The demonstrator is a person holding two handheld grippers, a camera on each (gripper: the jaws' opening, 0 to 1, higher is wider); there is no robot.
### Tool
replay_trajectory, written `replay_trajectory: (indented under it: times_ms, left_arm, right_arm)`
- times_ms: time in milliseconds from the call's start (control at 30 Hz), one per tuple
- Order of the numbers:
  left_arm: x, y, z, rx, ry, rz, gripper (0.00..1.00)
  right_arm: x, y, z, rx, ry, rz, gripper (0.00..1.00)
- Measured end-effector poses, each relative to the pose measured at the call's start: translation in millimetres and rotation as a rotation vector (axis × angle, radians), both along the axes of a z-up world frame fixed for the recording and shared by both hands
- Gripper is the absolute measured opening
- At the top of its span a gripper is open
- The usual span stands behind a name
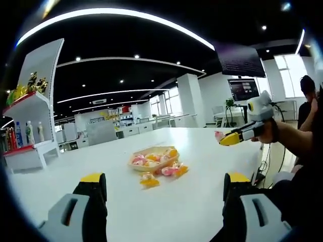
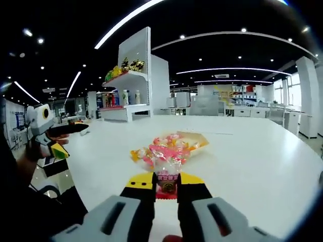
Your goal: Pick up the marshmallows scattered on the table and place them into the bowl on the table
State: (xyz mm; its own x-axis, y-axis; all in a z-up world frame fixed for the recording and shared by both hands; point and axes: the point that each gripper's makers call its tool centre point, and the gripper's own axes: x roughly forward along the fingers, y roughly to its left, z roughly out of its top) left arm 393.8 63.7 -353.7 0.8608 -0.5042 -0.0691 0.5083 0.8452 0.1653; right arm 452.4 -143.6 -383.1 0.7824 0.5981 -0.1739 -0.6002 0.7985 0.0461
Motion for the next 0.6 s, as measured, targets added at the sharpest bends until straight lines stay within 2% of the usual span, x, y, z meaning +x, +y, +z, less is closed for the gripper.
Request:
replay_trajectory:
  times_ms: [133,367,600]
  left_arm:
    - [0.1,-2,2.3,-0.015,-0.006,-0.003,0.95]
    - [2.3,-5,6.5,0.003,-0.023,-0.009,0.95]
    - [23.3,-3,8.6,-0.01,-0.025,-0.01,0.95]
  right_arm:
    - [-1,0,1.7,-0.003,-0.01,0.0,0.14]
    - [2,5,11.8,0.005,-0.026,0.0,0.14]
    - [16,10,7.7,0.003,-0.012,-0.014,0.14]
